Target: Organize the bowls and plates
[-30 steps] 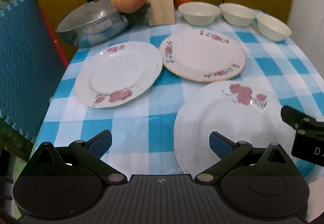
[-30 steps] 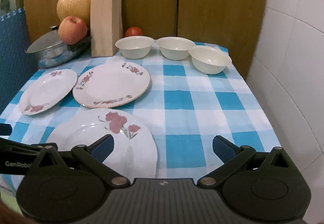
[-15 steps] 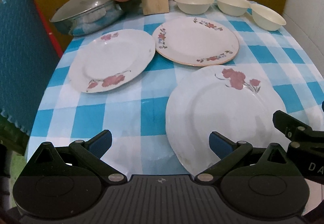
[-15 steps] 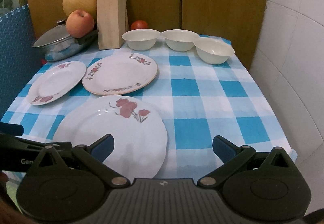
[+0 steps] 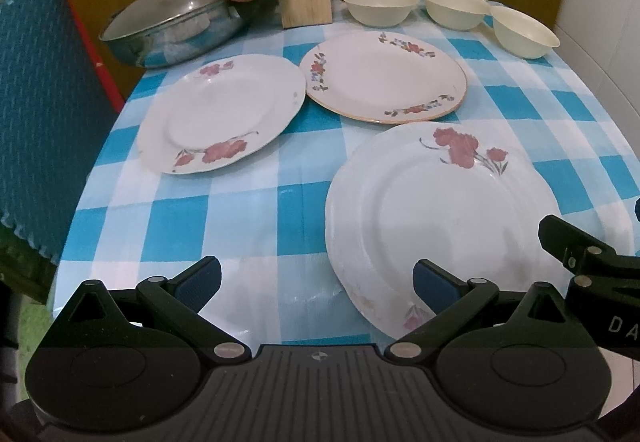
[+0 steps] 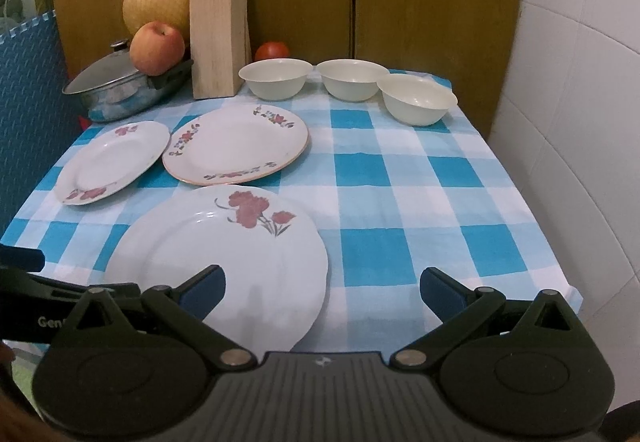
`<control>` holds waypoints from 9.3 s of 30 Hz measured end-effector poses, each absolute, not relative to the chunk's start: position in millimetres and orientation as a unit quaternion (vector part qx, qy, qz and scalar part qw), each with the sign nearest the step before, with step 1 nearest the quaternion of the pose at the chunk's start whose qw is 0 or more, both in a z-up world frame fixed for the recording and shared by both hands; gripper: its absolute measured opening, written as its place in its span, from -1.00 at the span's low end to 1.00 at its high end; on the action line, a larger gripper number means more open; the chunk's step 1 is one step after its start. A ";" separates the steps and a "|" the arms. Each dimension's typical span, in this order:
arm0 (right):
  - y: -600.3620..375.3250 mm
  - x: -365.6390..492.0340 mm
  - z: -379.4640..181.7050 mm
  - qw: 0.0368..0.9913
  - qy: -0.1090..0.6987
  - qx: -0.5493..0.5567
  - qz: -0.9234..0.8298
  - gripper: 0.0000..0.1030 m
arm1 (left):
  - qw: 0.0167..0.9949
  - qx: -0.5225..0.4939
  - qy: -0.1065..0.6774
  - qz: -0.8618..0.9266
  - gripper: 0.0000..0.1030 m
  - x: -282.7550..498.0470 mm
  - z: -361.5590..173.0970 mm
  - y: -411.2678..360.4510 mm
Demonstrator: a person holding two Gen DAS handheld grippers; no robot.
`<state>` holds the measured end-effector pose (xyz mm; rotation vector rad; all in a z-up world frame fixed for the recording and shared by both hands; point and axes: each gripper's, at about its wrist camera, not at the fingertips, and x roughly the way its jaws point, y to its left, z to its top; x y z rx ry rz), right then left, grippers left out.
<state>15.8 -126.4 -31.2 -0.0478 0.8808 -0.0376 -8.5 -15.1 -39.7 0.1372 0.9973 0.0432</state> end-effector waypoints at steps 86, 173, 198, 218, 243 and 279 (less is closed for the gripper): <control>-188.9 71.6 -56.4 0.845 0.519 0.124 0.024 -0.54 | 0.846 0.051 0.521 -0.096 0.89 43.4 -58.7 -58.3; -185.3 250.5 -93.0 0.870 0.478 0.107 0.045 -0.54 | 0.875 -0.010 0.484 -0.006 0.74 224.3 -70.7 -52.2; -192.0 235.9 -77.2 0.875 0.469 0.117 0.035 -0.55 | 0.883 -0.007 0.470 -0.011 0.66 207.4 -52.1 -56.8; -195.7 191.7 -54.0 0.876 0.468 0.109 0.034 -0.55 | 0.883 -0.003 0.468 -0.033 0.66 172.7 -38.3 -59.3; -185.8 82.8 -36.7 0.876 0.469 0.111 0.029 -0.53 | 0.877 0.017 0.476 -0.059 0.70 92.7 -32.8 -62.8; -200.2 51.9 -41.5 0.878 0.466 0.101 -0.033 -0.42 | 0.864 0.012 0.499 -0.068 0.70 53.0 -46.1 -48.8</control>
